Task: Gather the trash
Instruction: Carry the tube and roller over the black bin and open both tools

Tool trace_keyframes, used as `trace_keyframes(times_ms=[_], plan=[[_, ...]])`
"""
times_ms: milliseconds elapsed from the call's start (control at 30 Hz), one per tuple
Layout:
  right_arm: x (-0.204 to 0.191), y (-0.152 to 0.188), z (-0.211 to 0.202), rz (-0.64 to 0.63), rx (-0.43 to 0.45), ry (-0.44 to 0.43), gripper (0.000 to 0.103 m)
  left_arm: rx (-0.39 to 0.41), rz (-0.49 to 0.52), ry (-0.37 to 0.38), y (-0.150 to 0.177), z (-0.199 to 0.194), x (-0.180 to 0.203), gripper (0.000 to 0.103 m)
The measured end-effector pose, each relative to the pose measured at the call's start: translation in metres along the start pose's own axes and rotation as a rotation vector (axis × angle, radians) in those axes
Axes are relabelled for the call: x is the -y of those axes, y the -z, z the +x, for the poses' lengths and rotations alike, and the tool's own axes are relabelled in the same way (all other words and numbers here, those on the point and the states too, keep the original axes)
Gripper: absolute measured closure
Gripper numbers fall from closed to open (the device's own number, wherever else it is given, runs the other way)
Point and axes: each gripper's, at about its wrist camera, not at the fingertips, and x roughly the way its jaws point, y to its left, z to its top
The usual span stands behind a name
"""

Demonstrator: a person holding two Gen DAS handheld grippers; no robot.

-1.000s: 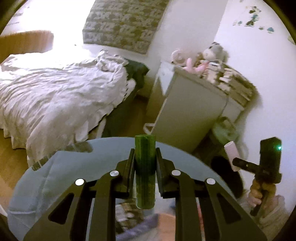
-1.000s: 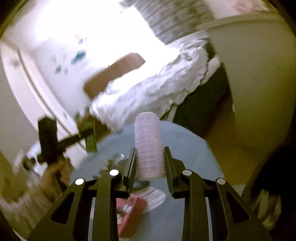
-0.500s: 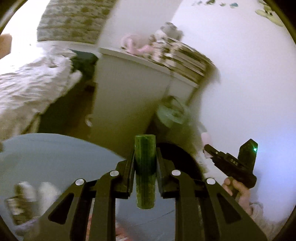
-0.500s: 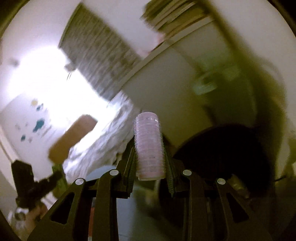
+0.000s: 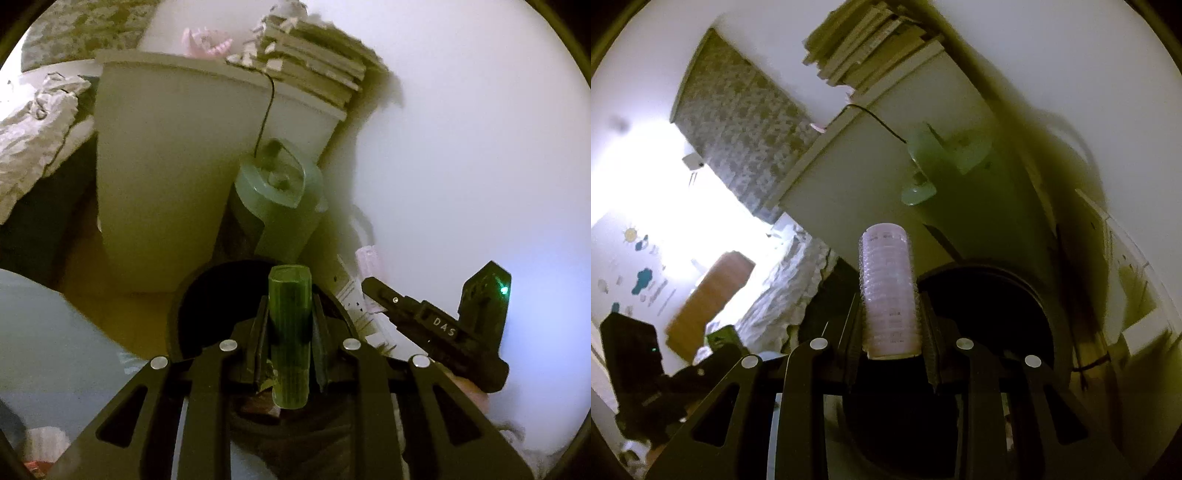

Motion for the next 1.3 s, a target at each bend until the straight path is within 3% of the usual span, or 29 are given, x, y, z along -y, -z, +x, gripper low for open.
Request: trace_keyframes(times_ms=[367,967,1100,1133,1167,1200,1233,1300], plan=[[0.014,0.001,0.01,0.014,-0.064,0.023,0.074,-0.074,-0.014,-0.009,0.01,0.04,0.003,0.082],[0.013,0.005,0.015,0.024,-0.088,0.026,0.074,-0.109,-0.001,-0.029,0.015,0.056,0.004,0.082],[0.016,0.003,0.016,0.047,-0.089,0.029,0.072,-0.105,-0.005,-0.047,0.013,0.056,0.005,0.075],[0.017,0.003,0.016,0.051,-0.087,0.029,0.071,-0.103,-0.006,-0.044,0.013,0.056,0.005,0.066],[0.018,0.003,0.015,0.054,-0.084,0.029,0.063,-0.098,-0.005,-0.047,0.013,0.054,0.005,0.06],[0.018,0.003,0.014,0.061,-0.077,0.031,0.049,-0.091,-0.004,-0.051,0.013,0.053,0.005,0.046],[0.019,0.003,0.013,0.067,-0.069,0.034,0.044,-0.08,-0.005,-0.054,0.013,0.05,0.005,0.038],[0.021,0.003,0.01,0.08,-0.051,0.033,0.04,-0.06,-0.007,-0.057,0.012,0.044,0.005,0.036]])
